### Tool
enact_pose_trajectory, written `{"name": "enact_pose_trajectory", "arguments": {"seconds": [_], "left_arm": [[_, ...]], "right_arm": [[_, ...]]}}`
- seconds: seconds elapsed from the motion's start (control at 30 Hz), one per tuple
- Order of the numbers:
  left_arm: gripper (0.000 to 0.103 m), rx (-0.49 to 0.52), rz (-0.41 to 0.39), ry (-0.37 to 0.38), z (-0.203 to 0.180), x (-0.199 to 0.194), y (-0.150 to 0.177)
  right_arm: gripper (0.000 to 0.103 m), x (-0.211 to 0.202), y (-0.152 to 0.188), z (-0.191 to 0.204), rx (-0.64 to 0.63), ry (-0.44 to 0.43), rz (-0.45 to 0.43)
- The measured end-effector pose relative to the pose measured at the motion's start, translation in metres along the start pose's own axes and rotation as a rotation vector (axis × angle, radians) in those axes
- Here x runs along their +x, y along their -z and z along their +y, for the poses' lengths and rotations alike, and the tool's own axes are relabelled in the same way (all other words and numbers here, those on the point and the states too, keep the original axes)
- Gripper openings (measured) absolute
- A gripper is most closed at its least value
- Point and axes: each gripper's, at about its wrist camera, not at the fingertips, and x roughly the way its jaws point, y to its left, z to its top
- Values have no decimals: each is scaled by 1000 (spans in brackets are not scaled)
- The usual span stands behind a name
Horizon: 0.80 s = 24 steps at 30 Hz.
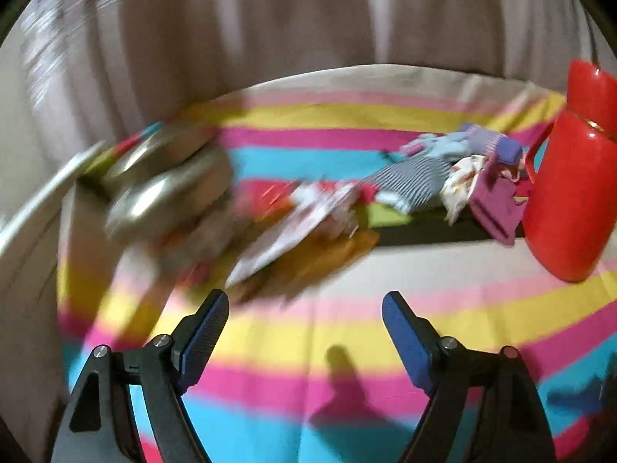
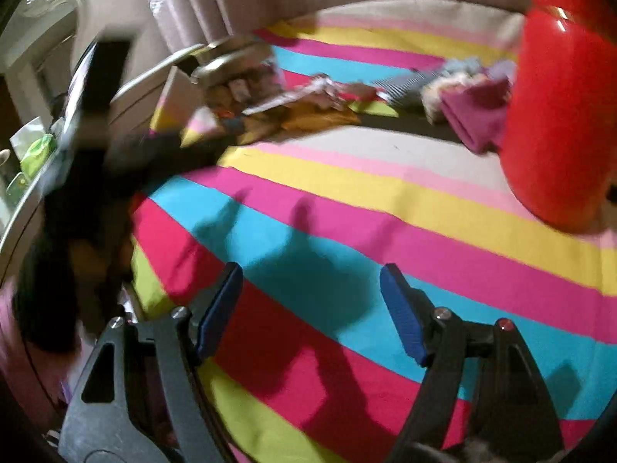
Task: Organize soft objects
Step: 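Move back over the table and grasp the white floral fabric with the left gripper, then lift the white floral fabric with the left gripper while the right gripper grasps the pink knit glove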
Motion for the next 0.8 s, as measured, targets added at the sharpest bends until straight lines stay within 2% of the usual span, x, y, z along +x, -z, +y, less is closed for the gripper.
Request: {"name": "enact_pose_trajectory", "arguments": {"seconds": [0.07,0.13,0.2,0.3,0.33,0.4,0.5,0.57,0.63,0.73,0.8], "left_arm": [[83,18,34,7,-10,34,-33],[83,-5,54,-6,-12,55,-50],[83,-27,100,-48,-14,87,-65],[83,-44,167,-90,-15,118,-66],[79,-48,192,-89,-17,129,-65],[21,-65,214,-49,-19,135,-57],[21,-196,84,57,-7,94,-40],[21,-236,11,116,-1,56,-19],[21,-261,-28,152,3,23,6],[22,-284,-30,159,17,-9,48],[23,-288,-27,123,28,-19,68]], "right_arm": [[76,8,7,-2,-4,0,20],[76,13,11,-2,-13,-2,31],[77,11,11,1,-33,-12,24],[77,6,12,2,-46,-30,9],[77,7,13,1,-40,-38,13],[76,6,14,0,-40,-49,6],[77,8,13,-1,-39,-55,0],[76,7,13,-2,-29,-60,-5],[77,7,12,-5,-12,-62,-11],[76,8,12,-7,8,-54,-10],[76,8,11,-8,13,-46,-9]]}}
